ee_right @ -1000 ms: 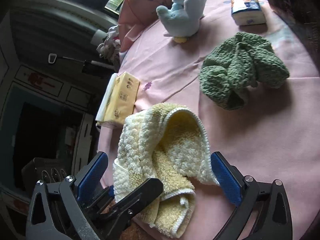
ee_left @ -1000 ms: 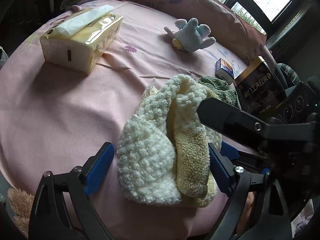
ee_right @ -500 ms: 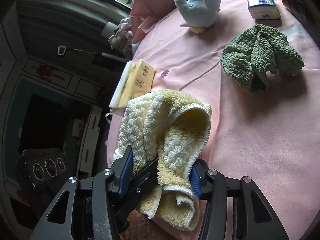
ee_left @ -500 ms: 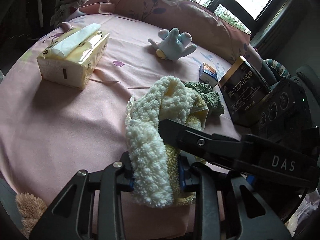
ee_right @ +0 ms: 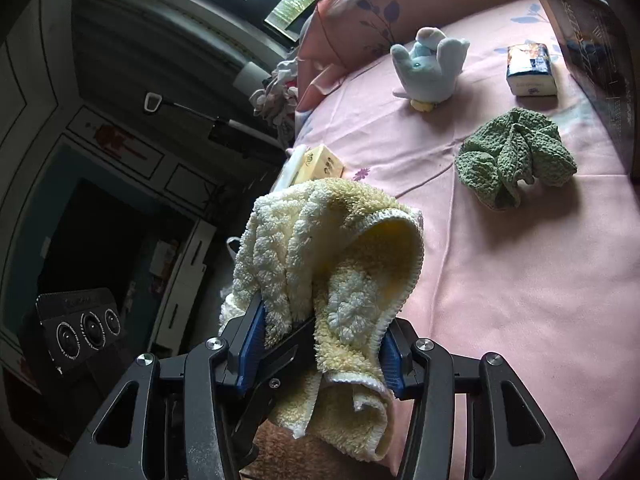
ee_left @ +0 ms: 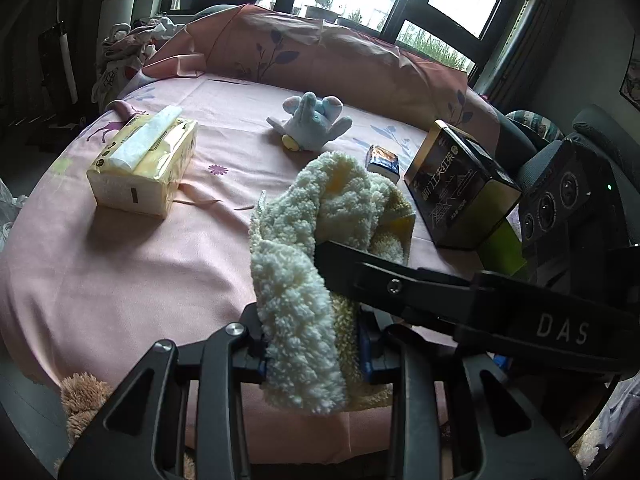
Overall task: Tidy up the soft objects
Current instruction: 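Carry the yellow towel with the right tool toward the green box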
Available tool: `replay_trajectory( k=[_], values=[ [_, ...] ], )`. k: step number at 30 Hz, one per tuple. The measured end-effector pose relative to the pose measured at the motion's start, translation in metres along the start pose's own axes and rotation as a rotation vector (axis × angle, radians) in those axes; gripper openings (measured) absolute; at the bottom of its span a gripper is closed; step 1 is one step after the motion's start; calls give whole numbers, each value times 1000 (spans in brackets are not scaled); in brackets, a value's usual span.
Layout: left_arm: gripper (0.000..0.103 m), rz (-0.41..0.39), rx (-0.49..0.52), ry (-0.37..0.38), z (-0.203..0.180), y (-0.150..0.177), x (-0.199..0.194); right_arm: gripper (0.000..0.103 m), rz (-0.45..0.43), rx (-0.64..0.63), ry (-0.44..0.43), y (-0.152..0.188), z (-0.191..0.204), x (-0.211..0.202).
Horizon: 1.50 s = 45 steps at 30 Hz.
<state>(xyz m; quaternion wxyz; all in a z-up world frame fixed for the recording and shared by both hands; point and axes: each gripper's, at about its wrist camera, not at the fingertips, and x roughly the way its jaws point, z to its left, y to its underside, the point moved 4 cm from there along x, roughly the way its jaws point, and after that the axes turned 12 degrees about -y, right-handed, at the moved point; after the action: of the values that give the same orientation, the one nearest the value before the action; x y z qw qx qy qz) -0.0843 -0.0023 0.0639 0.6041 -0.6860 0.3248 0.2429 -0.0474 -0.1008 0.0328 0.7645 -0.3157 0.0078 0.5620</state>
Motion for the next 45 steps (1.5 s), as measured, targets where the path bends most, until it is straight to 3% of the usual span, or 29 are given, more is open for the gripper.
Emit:
replay_trajectory(
  k=[8, 15, 19, 26, 33, 37, 40, 42, 45],
  values=[
    [28, -75, 44, 8, -28, -11, -27, 52, -80, -52, -8, -5, 17, -38],
    [29, -171, 154, 175, -90, -29, -61, 52, -258, -96, 104, -16, 44, -122],
    [29, -231, 214, 234, -121, -37, -79, 52, -353, -128, 147, -19, 57, -161],
    [29, -310, 299, 297, -157, -57, -99, 52, -477, -184, 207, -34, 76, -200],
    [29, -334, 385, 355, -203, -87, -97, 52, -583, -213, 319, -58, 79, -232],
    [29, -369, 440, 396, -236, -107, -92, 52, -658, -246, 341, -76, 75, -262],
    [29, -364, 484, 464, -264, -114, -79, 52, -728, -238, 372, -84, 62, -282],
    [29, -308, 507, 512, -283, -116, -60, 52, -770, -208, 406, -86, 46, -294],
    [29, -218, 540, 515, -313, -116, -26, 52, -805, -134, 433, -96, 9, -308]
  ],
)
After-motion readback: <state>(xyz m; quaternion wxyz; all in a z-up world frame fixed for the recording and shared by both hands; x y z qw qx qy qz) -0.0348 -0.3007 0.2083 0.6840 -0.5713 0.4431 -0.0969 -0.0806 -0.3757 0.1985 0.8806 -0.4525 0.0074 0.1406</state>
